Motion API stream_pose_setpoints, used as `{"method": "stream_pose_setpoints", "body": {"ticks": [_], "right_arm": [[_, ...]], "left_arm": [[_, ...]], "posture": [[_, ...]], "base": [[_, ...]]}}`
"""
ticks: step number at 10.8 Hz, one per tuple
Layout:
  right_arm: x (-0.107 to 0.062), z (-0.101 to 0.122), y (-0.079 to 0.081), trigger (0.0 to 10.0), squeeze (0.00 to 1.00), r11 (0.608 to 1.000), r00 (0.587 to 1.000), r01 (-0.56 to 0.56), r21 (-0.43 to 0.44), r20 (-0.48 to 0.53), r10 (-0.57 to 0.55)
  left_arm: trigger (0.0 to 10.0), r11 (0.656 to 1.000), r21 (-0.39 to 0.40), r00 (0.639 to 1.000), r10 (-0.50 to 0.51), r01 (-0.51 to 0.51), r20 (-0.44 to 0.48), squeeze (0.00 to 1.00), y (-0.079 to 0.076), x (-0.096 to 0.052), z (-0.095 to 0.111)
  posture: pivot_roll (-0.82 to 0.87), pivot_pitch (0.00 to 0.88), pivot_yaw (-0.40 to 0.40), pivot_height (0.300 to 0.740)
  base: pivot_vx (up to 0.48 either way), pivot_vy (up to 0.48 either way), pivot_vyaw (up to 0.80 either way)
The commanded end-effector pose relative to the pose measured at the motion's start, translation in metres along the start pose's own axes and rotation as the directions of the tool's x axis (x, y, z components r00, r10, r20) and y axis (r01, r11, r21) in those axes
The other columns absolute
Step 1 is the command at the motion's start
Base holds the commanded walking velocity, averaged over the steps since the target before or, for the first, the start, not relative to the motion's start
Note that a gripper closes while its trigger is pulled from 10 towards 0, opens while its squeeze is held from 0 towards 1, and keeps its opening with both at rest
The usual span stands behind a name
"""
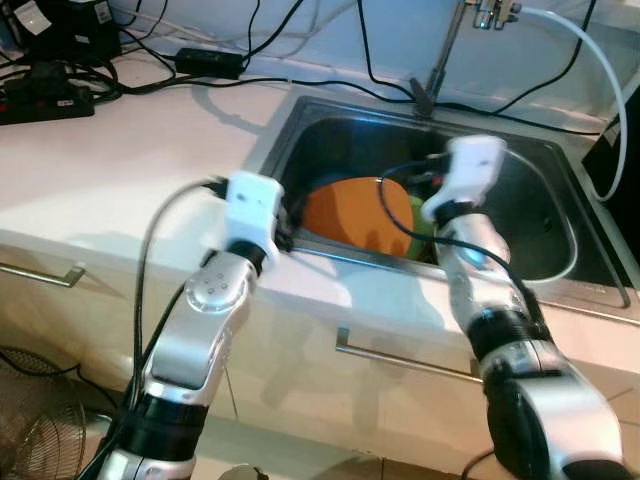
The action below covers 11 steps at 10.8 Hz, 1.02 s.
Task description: Kitchen organization
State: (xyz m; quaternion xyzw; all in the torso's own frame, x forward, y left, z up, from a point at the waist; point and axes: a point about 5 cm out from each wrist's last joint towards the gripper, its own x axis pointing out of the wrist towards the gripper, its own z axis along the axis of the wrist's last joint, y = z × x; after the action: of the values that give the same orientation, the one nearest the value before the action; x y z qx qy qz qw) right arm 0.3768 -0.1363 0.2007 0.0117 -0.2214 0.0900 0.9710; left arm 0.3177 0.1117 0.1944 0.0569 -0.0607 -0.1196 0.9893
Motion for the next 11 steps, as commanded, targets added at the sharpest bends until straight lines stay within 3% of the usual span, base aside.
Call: {"method": "stream_pose_setpoints", "body": {"ticks": [1, 2, 4, 6, 9, 11], "right_arm": [[-0.006, 0.008, 0.0, 10.0, 0.0, 1.0, 0.998, 0.006, -0.011, 0.062, -0.005], [-0.026, 0.003, 0.006, 10.0, 0.0, 1.0, 0.996, -0.005, -0.004, 0.087, 0.005], [-0.054, -0.016, 0.018, 10.0, 0.0, 1.0, 1.0, 0.001, 0.022, 0.02, -0.002], [-0.057, -0.014, 0.022, 10.0, 0.0, 0.999, 1.0, 0.015, 0.034, 0.005, -0.015], [-0.052, -0.008, 0.02, 10.0, 0.0, 0.999, 1.0, 0.015, 0.038, 0.001, -0.015], [-0.051, -0.005, 0.019, 10.0, 0.0, 1.0, 1.0, 0.017, 0.024, 0.01, -0.017]], "left_arm": [[10.0, 0.999, 0.022, 0.999, 0.037, -0.038, 0.032, 0.0, 0.0, 0.003, 0.0], [10.0, 0.993, 0.089, 0.988, 0.071, -0.084, 0.138, 0.0, 0.001, 0.004, 0.004], [10.0, 0.985, 0.096, 0.973, 0.12, -0.14, 0.196, 0.0, 0.002, 0.002, 0.005], [10.0, 0.981, 0.094, 0.966, 0.144, -0.167, 0.214, 0.0, 0.005, 0.003, 0.003], [10.0, 0.979, 0.081, 0.959, 0.163, -0.186, 0.232, 0.0, 0.007, 0.003, 0.004], [10.0, 0.978, 0.083, 0.956, 0.165, -0.19, 0.241, 0.0, 0.008, 0.003, 0.004]], "posture": [[0.14, 0.075, -0.056, 0.74], [0.13, 0.075, -0.055, 0.74], [0.12, 0.072, -0.048, 0.74], [0.12, 0.07, -0.048, 0.74], [0.12, 0.067, -0.058, 0.74], [0.13, 0.063, -0.06, 0.74]], "base": [[0.0, 0.0, 0.0], [0.0, 0.0, 0.0], [0.0, 0.0, 0.0], [0.0, 0.0, 0.0], [0.0, -0.451, -0.47], [0.0, -0.48, 0.0]]}}
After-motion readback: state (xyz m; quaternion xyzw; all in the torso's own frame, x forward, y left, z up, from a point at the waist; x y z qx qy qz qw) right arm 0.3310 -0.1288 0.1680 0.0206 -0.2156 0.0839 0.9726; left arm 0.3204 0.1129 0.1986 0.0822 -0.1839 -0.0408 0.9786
